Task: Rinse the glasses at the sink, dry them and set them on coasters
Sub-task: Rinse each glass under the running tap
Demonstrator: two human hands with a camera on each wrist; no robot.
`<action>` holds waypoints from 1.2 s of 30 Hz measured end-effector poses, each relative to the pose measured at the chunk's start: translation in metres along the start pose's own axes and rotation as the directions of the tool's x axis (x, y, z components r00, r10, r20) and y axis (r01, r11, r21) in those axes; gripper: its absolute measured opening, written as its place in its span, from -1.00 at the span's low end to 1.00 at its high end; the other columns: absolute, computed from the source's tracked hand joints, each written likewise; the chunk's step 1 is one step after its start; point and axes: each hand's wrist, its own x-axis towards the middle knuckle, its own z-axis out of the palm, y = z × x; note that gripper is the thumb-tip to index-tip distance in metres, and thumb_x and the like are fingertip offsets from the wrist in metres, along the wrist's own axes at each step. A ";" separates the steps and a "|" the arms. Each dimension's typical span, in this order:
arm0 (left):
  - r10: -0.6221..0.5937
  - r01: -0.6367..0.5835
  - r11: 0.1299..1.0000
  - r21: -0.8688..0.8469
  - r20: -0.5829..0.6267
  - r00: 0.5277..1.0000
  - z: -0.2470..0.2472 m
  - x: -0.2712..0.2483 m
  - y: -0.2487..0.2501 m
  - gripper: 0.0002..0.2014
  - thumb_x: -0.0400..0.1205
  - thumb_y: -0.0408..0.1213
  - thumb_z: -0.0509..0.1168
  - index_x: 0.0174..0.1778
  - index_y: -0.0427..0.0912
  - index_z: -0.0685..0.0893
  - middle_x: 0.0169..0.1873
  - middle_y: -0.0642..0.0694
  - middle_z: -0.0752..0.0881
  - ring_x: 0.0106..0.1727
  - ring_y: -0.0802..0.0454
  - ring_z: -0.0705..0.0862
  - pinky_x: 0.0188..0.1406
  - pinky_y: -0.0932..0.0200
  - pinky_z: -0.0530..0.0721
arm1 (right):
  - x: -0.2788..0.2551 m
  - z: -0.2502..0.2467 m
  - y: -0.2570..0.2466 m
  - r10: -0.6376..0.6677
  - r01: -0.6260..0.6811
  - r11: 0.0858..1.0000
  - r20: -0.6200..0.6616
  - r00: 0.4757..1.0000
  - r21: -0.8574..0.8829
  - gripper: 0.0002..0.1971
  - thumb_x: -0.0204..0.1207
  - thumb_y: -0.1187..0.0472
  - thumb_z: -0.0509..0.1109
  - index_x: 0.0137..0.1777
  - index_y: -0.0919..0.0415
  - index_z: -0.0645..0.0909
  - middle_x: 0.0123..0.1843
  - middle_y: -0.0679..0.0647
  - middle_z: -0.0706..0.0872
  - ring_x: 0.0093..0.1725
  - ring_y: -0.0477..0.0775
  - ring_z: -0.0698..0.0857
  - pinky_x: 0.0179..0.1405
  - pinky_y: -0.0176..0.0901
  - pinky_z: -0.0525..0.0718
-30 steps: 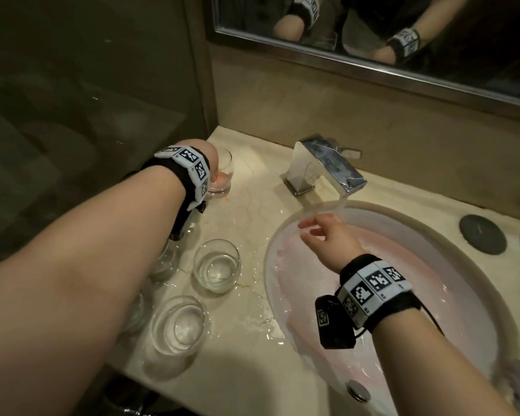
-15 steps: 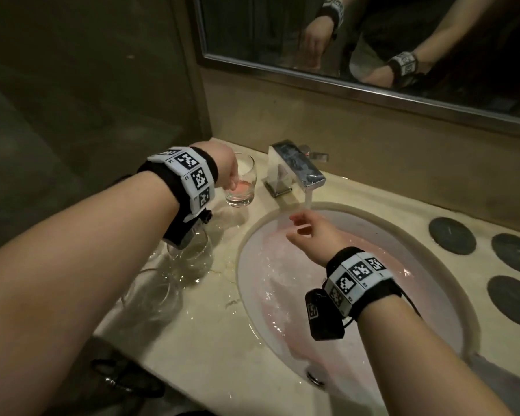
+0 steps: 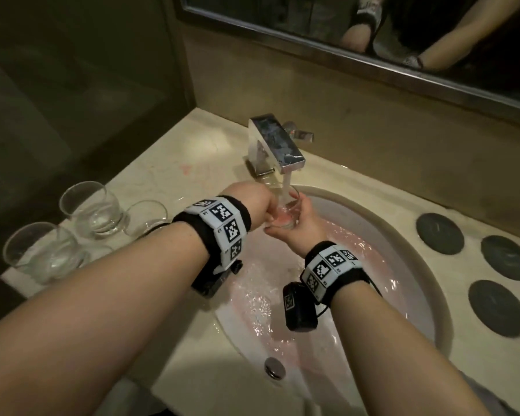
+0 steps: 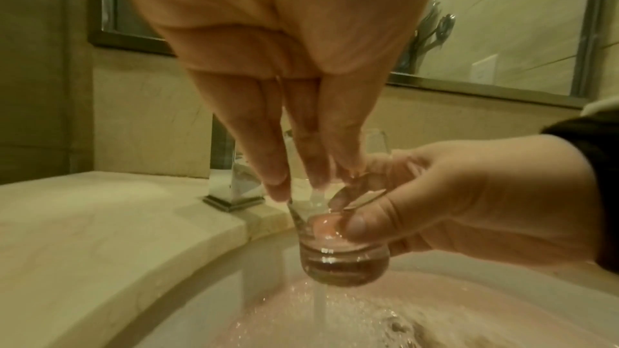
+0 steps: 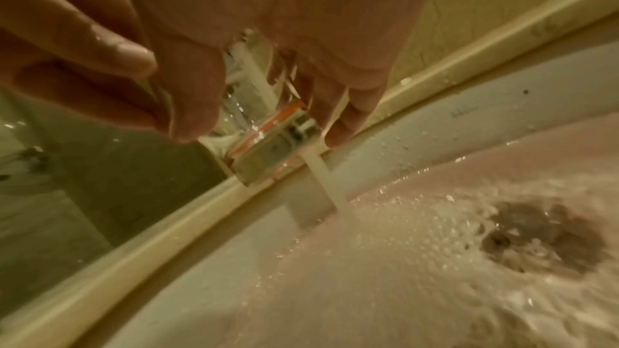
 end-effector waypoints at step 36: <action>-0.161 0.106 0.900 -0.422 -0.098 0.982 0.037 0.028 -0.026 -0.10 0.45 -0.16 0.50 0.59 -0.10 0.06 0.57 -0.13 0.10 0.05 -0.05 0.61 0.02 0.10 0.62 | 0.036 -0.063 -0.012 -0.062 0.173 0.551 0.166 0.984 -0.817 -0.16 0.27 0.12 0.55 0.54 -0.09 0.25 0.36 0.06 0.41 0.32 0.16 0.49 0.59 0.31 0.05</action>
